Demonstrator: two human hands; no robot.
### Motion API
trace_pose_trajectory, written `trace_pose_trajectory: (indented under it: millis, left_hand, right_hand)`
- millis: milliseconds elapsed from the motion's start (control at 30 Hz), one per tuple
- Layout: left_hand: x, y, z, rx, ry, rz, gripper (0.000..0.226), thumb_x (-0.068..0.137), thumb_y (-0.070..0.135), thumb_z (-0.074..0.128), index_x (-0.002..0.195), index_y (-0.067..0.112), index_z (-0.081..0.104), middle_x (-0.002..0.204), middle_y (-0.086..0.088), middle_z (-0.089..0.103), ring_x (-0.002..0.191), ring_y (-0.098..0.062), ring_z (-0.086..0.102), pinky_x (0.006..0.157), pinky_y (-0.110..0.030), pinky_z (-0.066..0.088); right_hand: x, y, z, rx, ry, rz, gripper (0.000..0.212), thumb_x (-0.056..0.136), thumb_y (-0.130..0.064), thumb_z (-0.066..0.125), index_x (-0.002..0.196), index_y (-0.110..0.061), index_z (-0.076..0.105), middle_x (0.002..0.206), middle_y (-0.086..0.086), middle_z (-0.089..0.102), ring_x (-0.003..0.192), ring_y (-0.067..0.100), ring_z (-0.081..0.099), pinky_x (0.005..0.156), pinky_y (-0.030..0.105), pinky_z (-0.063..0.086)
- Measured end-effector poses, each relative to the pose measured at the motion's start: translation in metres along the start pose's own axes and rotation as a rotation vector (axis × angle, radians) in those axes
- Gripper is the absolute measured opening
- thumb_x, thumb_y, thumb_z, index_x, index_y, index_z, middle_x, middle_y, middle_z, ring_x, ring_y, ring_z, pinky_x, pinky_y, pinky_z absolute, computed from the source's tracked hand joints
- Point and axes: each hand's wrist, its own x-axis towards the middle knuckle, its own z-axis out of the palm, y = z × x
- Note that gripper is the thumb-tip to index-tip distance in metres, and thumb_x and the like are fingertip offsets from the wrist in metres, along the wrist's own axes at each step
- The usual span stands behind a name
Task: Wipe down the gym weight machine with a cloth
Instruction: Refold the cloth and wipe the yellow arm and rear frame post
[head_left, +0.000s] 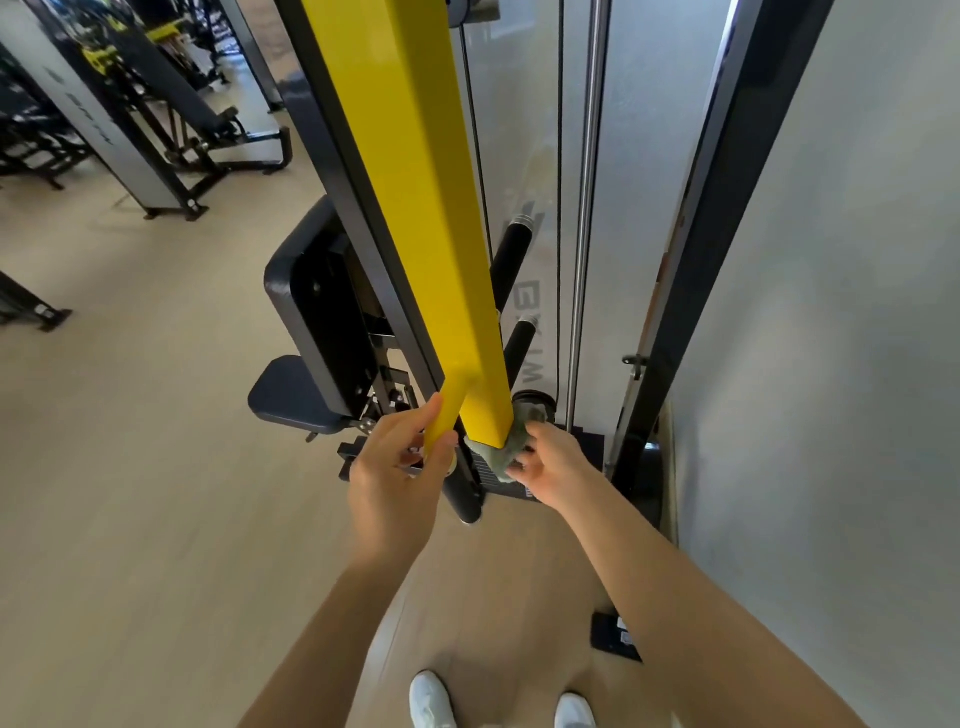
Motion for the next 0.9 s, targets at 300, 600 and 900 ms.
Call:
trace_pose_trajectory:
  millis: [300, 600, 900]
  left_hand:
    - [0.000, 0.002, -0.001, -0.025, 0.016, -0.018, 0.040, 0.087, 0.034, 0.064, 0.128, 0.029, 0.063, 0.101, 0.014, 0.065, 0.089, -0.012, 0.064, 0.071, -0.018, 0.056]
    - [0.003, 0.003, 0.004, -0.045, -0.037, -0.009, 0.040, 0.086, 0.033, 0.064, 0.124, 0.025, 0.067, 0.100, 0.004, 0.067, 0.090, -0.008, 0.064, 0.073, -0.012, 0.054]
    - [0.012, 0.002, 0.001, -0.019, -0.054, 0.008, 0.040, 0.084, 0.038, 0.064, 0.123, 0.028, 0.066, 0.099, 0.009, 0.067, 0.090, -0.003, 0.065, 0.073, -0.008, 0.053]
  right_hand:
    - [-0.021, -0.009, -0.008, -0.012, -0.306, 0.221, 0.035, 0.106, -0.031, 0.043, 0.135, -0.014, 0.056, 0.133, 0.017, 0.064, 0.127, 0.039, 0.057, 0.108, 0.063, 0.039]
    - [-0.015, -0.014, 0.002, 0.131, -0.265, 0.099, 0.038, 0.106, -0.025, 0.044, 0.143, -0.016, 0.047, 0.133, 0.020, 0.061, 0.121, 0.041, 0.059, 0.116, 0.057, 0.033]
    - [-0.009, -0.008, 0.007, 0.127, -0.196, 0.062, 0.033, 0.106, -0.025, 0.046, 0.136, -0.012, 0.052, 0.129, 0.020, 0.065, 0.119, 0.039, 0.062, 0.104, 0.052, 0.049]
